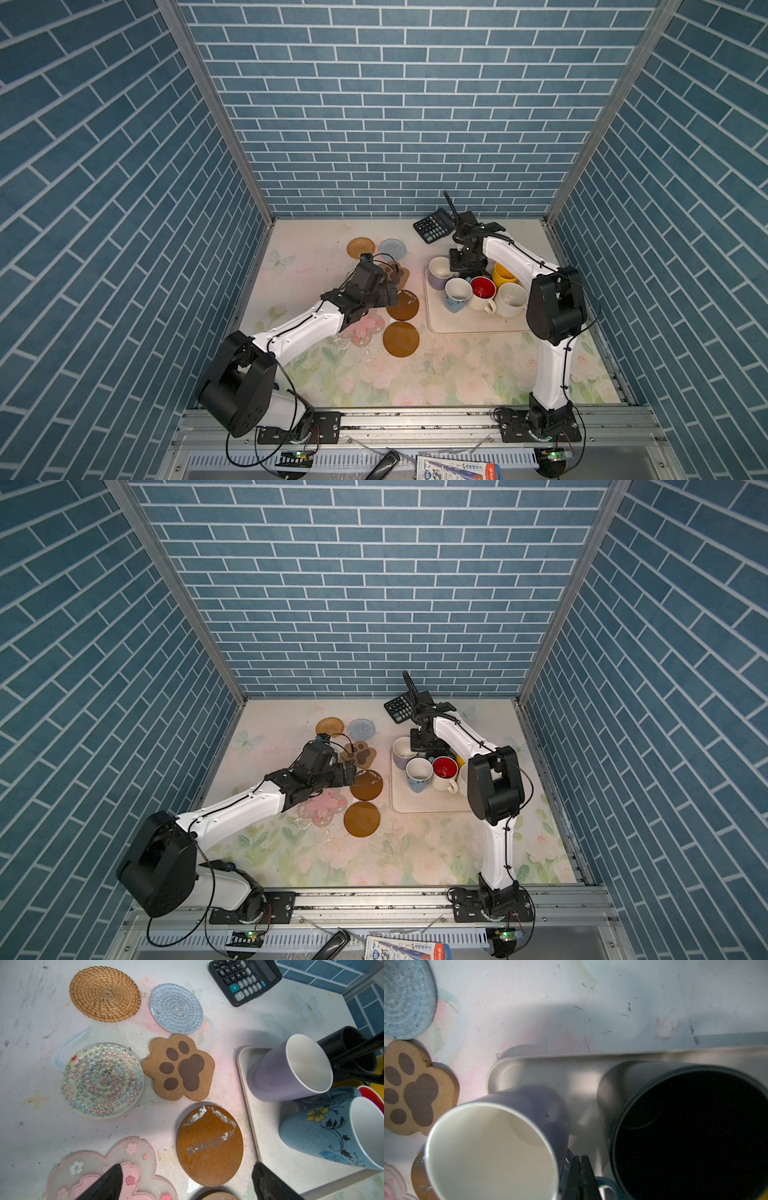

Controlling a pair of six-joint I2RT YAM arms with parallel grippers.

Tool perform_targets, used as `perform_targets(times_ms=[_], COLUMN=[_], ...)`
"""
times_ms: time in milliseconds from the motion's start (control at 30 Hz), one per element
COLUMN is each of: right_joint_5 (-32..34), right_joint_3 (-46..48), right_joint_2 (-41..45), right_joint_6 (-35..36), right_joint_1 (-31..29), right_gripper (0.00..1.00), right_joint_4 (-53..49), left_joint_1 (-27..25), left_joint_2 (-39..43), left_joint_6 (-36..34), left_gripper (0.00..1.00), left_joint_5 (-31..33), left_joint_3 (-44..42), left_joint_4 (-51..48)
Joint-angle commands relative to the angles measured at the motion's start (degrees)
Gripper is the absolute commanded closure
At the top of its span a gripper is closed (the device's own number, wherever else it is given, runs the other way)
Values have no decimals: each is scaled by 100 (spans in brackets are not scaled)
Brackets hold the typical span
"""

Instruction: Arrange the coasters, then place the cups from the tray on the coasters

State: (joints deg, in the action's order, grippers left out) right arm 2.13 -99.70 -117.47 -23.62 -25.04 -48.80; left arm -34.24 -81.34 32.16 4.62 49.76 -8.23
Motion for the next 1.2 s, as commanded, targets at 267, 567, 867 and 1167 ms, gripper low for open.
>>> perform_targets(times_ms=[267, 567, 867, 1167], right_joint_5=[-164, -193, -344, -688], right_joint_3=[-765, -1342, -2218, -3239], right_joint_2=[-669, -1121, -1640, -2185], right_joint_6=[41, 146, 309, 406], right_joint_1=[44, 43, 51, 37], right_gripper=[100, 100, 100, 100], right_joint_4=[-69, -139, -312, -516], left_joint_1=[26, 26, 44, 119], left_joint_2=[-151, -283, -365, -380], left_joint_6=[-26, -26, -61, -43], left_gripper=[2, 2, 3, 5], left_joint_5=[30, 56, 77, 21], left_joint_3=[-37, 42, 207, 324], left_joint_4=[12, -15, -129, -196])
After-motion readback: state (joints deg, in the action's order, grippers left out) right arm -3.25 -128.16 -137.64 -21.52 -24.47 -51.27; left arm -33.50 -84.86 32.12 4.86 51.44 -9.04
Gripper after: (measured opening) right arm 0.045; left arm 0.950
